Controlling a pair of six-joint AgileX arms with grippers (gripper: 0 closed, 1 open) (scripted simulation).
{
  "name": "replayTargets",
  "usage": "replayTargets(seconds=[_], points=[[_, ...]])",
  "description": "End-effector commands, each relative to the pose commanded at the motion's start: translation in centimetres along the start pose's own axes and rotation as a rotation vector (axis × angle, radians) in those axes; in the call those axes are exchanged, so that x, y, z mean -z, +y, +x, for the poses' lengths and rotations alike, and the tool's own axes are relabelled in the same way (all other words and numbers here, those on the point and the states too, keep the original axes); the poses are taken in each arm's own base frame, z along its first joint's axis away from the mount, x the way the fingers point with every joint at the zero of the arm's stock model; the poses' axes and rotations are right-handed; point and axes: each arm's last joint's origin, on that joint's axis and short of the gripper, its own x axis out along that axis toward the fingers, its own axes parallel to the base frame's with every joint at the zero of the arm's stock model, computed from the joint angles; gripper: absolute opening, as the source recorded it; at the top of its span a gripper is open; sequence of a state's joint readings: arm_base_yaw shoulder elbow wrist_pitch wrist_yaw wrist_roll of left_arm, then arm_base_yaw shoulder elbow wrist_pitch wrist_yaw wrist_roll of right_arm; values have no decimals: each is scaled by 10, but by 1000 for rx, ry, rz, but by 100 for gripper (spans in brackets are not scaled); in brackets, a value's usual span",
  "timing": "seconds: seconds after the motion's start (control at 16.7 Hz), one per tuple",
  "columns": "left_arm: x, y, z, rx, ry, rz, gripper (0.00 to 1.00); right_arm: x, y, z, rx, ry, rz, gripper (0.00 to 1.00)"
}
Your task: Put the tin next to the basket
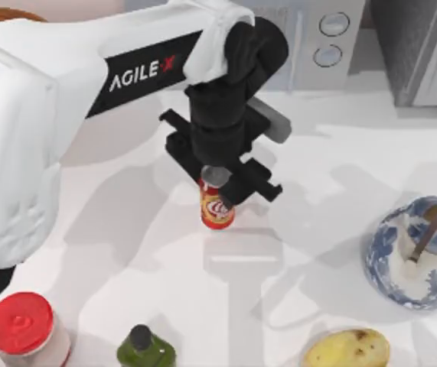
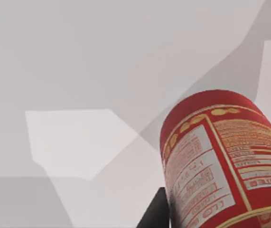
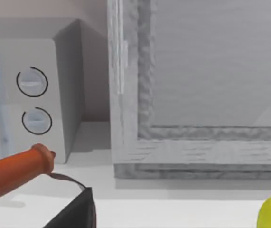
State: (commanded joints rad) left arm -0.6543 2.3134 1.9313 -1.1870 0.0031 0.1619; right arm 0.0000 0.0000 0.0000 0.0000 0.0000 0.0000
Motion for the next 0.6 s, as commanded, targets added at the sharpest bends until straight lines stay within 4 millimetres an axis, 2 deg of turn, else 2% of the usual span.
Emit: replayTargets(seconds=[0.36, 0.48, 0.6], points=[[4, 6, -4, 6, 0, 0, 0, 0, 0, 0, 0, 0, 0, 100], [18, 27, -19, 22, -3, -9, 0, 0, 0, 0, 0, 0, 0, 100], [43, 63, -39, 40, -14, -45, 0, 0, 0, 0, 0, 0, 0, 100]])
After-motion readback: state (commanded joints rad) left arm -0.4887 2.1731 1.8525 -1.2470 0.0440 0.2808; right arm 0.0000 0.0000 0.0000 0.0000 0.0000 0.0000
